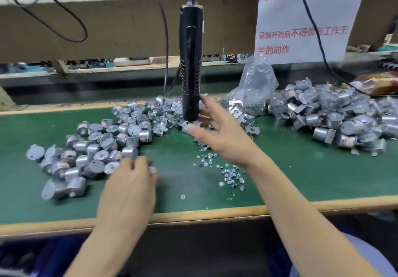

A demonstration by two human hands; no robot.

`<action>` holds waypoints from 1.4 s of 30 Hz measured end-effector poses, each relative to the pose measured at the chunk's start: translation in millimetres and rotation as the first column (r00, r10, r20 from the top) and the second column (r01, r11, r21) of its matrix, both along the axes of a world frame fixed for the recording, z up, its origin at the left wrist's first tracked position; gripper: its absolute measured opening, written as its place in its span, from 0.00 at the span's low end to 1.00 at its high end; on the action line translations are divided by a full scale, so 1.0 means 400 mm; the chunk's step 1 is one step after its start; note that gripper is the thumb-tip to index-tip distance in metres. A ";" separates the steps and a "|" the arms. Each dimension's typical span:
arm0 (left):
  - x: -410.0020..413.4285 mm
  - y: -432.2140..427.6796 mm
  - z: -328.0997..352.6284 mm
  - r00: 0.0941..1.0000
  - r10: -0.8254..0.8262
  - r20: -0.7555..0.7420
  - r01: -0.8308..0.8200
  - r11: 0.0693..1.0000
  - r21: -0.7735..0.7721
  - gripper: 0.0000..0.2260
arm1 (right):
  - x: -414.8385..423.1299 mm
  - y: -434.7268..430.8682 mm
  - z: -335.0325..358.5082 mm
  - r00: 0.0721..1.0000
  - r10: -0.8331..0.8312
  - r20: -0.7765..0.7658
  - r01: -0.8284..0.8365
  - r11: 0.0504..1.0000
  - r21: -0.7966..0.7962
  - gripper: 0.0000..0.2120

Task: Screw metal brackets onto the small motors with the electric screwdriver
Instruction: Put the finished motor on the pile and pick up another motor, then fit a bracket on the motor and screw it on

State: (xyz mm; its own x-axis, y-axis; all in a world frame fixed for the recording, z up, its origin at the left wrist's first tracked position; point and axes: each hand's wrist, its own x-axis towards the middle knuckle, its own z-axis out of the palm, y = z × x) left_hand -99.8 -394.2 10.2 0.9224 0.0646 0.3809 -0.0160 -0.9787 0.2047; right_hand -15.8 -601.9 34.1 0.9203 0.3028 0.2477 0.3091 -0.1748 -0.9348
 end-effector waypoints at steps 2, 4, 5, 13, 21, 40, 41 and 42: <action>0.000 -0.039 -0.015 0.990 -0.143 0.012 0.143 0.984 -0.108 0.11 | 0.013 0.017 0.007 1.000 -0.027 0.003 0.027 0.999 0.028 0.40; 0.009 -0.053 -0.040 0.972 -0.235 0.003 0.229 0.945 -0.232 0.12 | 0.025 0.026 0.016 1.000 -0.027 -0.014 0.028 0.997 0.071 0.41; 0.014 -0.051 -0.051 0.965 -0.261 0.012 0.254 0.927 -0.277 0.13 | 0.031 0.031 0.020 1.000 -0.026 -0.017 0.028 0.996 0.086 0.39; 0.034 -0.014 -0.076 0.930 -0.368 0.011 0.355 0.889 -0.290 0.14 | 0.021 0.066 0.070 0.994 -0.047 0.095 0.017 0.956 0.293 0.16; 0.039 -0.018 -0.074 0.967 -0.214 0.140 0.256 0.823 -0.507 0.15 | 0.014 0.083 0.061 1.000 -0.018 0.010 0.012 0.897 0.442 0.30; 0.035 -0.032 -0.096 0.980 -0.175 0.095 0.198 0.893 -0.405 0.10 | 0.018 0.114 -0.011 0.997 0.072 -0.041 -0.045 0.887 0.459 0.36; 0.036 -0.031 -0.097 0.980 -0.175 0.097 0.199 0.890 -0.409 0.10 | 0.018 0.113 -0.011 0.997 0.068 -0.034 -0.045 0.891 0.452 0.36; 0.036 -0.030 -0.098 0.980 -0.175 0.098 0.200 0.888 -0.413 0.10 | 0.019 0.112 -0.012 0.998 0.063 -0.028 -0.045 0.896 0.442 0.35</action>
State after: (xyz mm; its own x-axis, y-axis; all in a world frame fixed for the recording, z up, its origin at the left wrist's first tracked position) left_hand -85.2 -406.1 -29.1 0.9108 0.0575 0.4088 -0.2148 -0.7797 0.5882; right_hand -8.2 -556.9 29.2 0.9176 0.2208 0.3305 0.2669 0.2740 -0.9240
